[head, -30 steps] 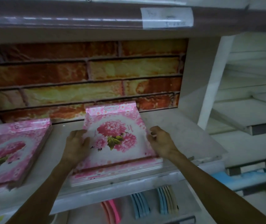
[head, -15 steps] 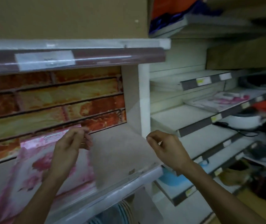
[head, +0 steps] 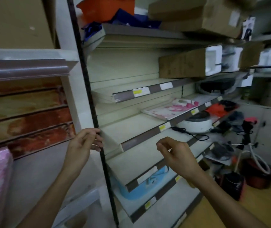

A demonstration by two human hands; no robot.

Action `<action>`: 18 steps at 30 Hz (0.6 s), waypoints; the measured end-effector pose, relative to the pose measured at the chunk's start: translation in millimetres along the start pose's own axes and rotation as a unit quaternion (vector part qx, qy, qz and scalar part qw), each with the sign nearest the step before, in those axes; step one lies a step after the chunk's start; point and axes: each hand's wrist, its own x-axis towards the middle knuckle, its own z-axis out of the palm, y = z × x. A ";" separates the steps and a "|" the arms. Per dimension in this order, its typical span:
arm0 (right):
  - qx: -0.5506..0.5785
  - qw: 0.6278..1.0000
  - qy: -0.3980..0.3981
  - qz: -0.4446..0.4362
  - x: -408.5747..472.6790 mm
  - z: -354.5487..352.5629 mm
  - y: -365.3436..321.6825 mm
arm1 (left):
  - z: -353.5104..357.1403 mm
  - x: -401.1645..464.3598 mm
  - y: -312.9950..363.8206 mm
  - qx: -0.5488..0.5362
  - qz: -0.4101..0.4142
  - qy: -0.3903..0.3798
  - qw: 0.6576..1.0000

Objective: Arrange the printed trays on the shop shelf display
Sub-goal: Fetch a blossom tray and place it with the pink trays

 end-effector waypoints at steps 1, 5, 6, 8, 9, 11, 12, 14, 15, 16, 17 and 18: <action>-0.005 1.000 0.002 0.008 0.8 -7.9 10.9 | 14.2 4.0 -2.4 0.000 -0.001 -0.008 1.000; -0.035 0.999 0.022 0.027 10.7 -35.2 53.3 | 67.1 25.6 -10.6 -0.006 -0.010 -0.034 0.999; -0.043 0.998 0.024 0.032 14.1 -40.0 64.4 | 79.6 32.4 -13.0 -0.008 -0.016 -0.041 0.999; -0.057 0.997 0.027 0.039 22.0 -47.6 85.4 | 103.7 47.1 -19.3 -0.013 -0.030 -0.047 0.998; -0.064 0.997 0.029 0.040 26.4 -50.7 94.8 | 114.8 54.6 -23.5 -0.015 -0.035 -0.048 0.998; -0.074 0.996 0.032 0.042 36.7 -55.9 112.5 | 137.3 71.2 -35.0 -0.006 -0.032 -0.052 0.998; -0.077 0.996 0.032 0.043 42.8 -58.0 121.2 | 148.2 80.3 -42.0 0.007 -0.026 -0.058 0.998; -0.083 0.995 0.030 0.046 56.2 -60.8 137.8 | 169.7 99.9 -57.1 0.043 -0.009 -0.076 0.996; -0.087 0.995 0.029 0.044 62.9 -61.3 146.4 | 180.2 110.3 -64.8 0.064 0.001 -0.087 0.994; -0.091 0.995 0.028 0.042 70.4 -61.5 156.9 | 191.5 122.0 -72.8 0.089 0.010 -0.100 0.991; -0.093 0.995 0.026 0.039 76.4 -61.6 165.6 | 201.2 132.7 -80.1 0.119 0.018 -0.116 0.986; -0.095 0.994 0.024 0.038 82.6 -61.1 175.3 | 210.0 143.8 -87.8 0.153 0.030 -0.134 0.979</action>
